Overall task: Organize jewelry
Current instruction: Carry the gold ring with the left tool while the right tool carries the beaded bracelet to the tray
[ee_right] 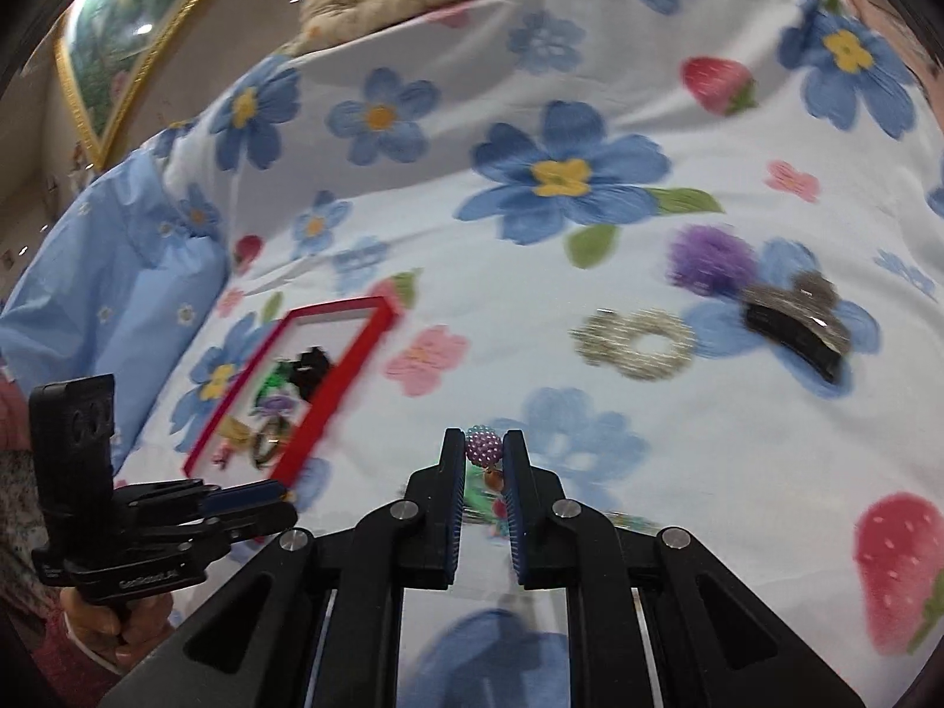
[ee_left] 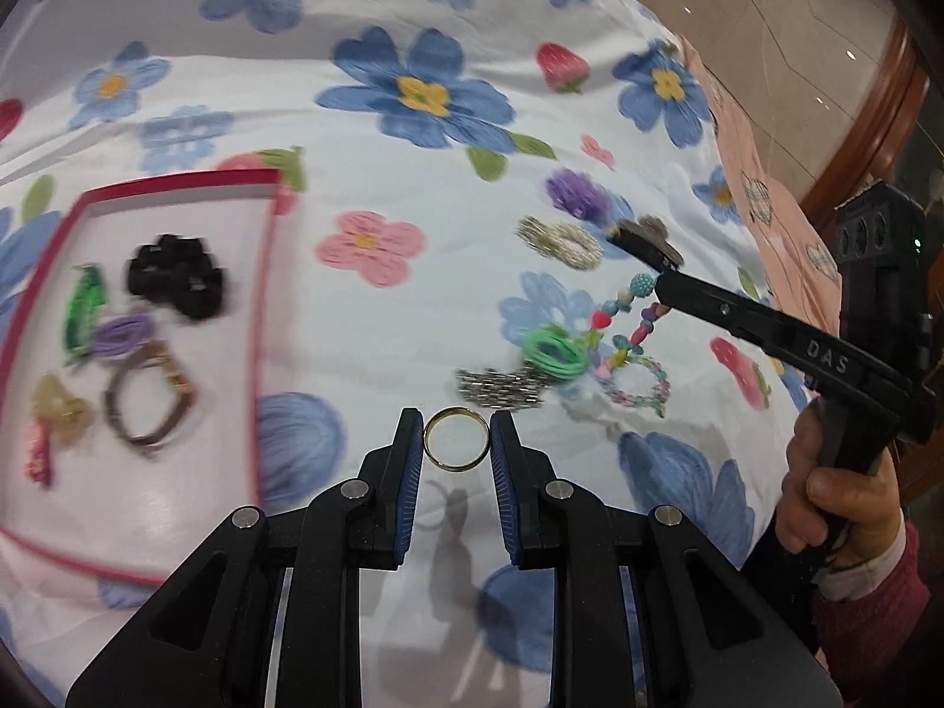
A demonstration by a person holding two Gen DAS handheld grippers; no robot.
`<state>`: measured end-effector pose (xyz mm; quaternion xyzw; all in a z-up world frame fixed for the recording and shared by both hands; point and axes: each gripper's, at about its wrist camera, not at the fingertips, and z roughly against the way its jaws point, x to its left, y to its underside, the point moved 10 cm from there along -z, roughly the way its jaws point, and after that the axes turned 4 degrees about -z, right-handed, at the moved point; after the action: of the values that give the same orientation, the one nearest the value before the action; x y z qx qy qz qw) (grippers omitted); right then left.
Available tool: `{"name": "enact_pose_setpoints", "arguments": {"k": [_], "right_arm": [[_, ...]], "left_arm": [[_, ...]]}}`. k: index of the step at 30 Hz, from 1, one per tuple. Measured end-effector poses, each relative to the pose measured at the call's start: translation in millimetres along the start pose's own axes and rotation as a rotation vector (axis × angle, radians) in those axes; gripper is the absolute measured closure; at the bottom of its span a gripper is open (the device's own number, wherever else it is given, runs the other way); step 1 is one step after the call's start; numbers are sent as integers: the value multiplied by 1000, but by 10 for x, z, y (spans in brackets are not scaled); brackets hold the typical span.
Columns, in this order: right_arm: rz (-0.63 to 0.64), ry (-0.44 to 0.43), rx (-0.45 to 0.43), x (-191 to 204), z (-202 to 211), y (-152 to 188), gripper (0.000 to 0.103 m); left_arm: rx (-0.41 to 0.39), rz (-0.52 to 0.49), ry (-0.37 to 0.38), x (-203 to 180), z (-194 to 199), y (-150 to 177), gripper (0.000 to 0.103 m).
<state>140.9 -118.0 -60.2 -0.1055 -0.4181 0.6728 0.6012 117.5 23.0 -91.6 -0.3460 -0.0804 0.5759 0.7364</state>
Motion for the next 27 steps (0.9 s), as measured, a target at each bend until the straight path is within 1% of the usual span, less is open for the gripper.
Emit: {"name": "enact_pose_setpoints", "arguments": {"k": [7, 15, 22, 27], "right_arm": [[55, -90, 26, 644, -251, 55, 91], [95, -182, 68, 1235, -577, 99, 91], [119, -237, 82, 1628, -808, 64, 91], [131, -249, 86, 1827, -1031, -8, 91]], "left_arm": [[-38, 60, -97, 554, 359, 66, 82], [-57, 171, -210, 1303, 693, 253, 82], [-52, 260, -288, 1822, 787, 402, 82], [-56, 290, -317, 2083, 768, 314, 82]]}}
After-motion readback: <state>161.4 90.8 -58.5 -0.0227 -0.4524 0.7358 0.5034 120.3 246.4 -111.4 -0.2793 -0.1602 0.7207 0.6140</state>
